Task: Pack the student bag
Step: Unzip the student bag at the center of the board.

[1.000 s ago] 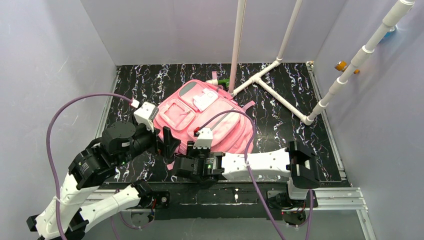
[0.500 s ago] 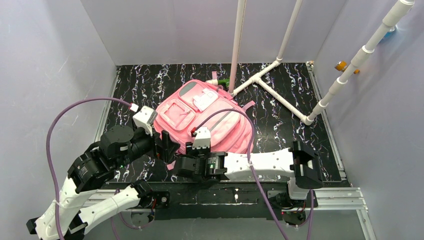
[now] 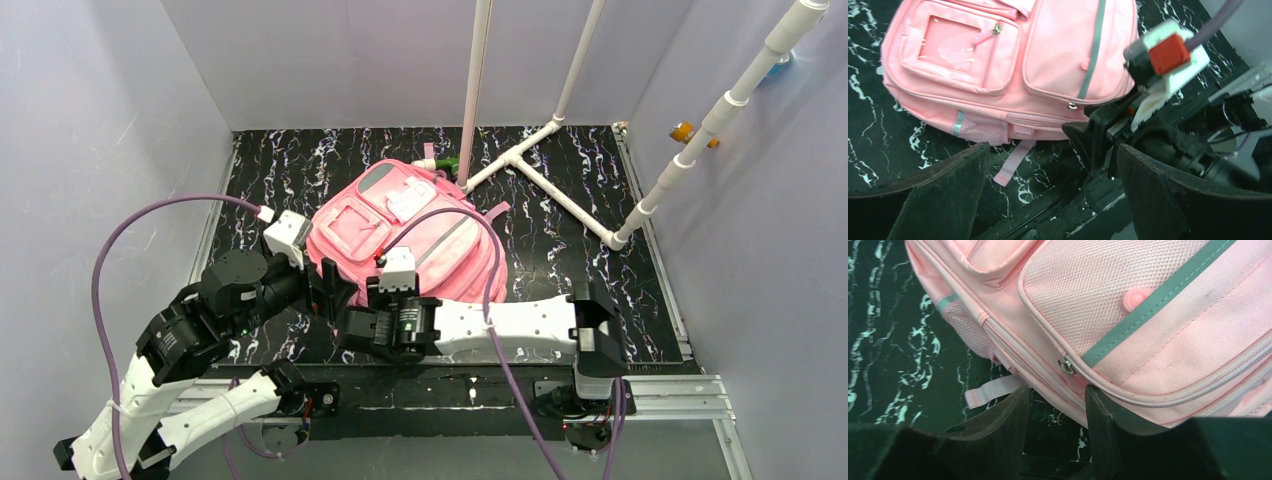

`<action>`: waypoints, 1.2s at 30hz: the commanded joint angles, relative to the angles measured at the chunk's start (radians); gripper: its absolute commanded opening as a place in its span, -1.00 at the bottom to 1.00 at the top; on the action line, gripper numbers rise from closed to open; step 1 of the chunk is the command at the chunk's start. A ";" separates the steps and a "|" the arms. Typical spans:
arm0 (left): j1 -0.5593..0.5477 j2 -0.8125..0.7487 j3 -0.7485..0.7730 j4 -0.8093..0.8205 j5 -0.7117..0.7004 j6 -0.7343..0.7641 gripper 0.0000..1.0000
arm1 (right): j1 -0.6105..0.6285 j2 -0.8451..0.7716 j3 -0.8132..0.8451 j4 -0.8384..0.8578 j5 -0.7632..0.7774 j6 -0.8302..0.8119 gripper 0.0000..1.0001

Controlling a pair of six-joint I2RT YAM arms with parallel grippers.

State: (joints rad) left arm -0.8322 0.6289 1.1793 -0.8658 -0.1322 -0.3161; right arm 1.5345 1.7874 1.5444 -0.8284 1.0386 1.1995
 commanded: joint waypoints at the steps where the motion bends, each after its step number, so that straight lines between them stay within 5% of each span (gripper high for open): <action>1: 0.007 -0.007 -0.012 0.010 0.021 -0.009 0.96 | 0.001 0.089 0.138 -0.178 0.146 0.061 0.07; 8: 0.006 -0.035 -0.006 0.001 -0.017 -0.013 0.96 | -0.039 0.163 0.156 -0.198 0.161 0.086 0.02; 19: 0.006 -0.148 -0.005 -0.049 -0.321 -0.053 0.96 | -0.055 0.272 0.278 -0.332 0.302 0.096 -0.22; 28: 0.006 -0.164 -0.058 -0.045 -0.354 -0.079 0.96 | -0.083 0.230 0.276 -0.355 0.260 0.059 -0.97; 30: 0.007 -0.149 -0.105 -0.021 -0.337 -0.121 0.96 | -0.080 0.178 0.216 -0.279 0.213 -0.013 -0.97; 33: 0.006 -0.098 -0.139 0.037 -0.248 -0.179 0.96 | -0.080 0.021 -0.011 0.103 0.055 -0.334 -0.97; 36: 0.008 -0.041 -0.141 0.099 -0.184 -0.222 0.96 | -0.106 -0.159 -0.260 0.445 -0.141 -0.475 -0.97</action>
State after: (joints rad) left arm -0.8230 0.5152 1.0451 -0.8612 -0.3973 -0.4545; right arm 1.4666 1.8530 1.5055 -0.8032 1.1156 1.0042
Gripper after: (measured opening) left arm 0.981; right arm 0.054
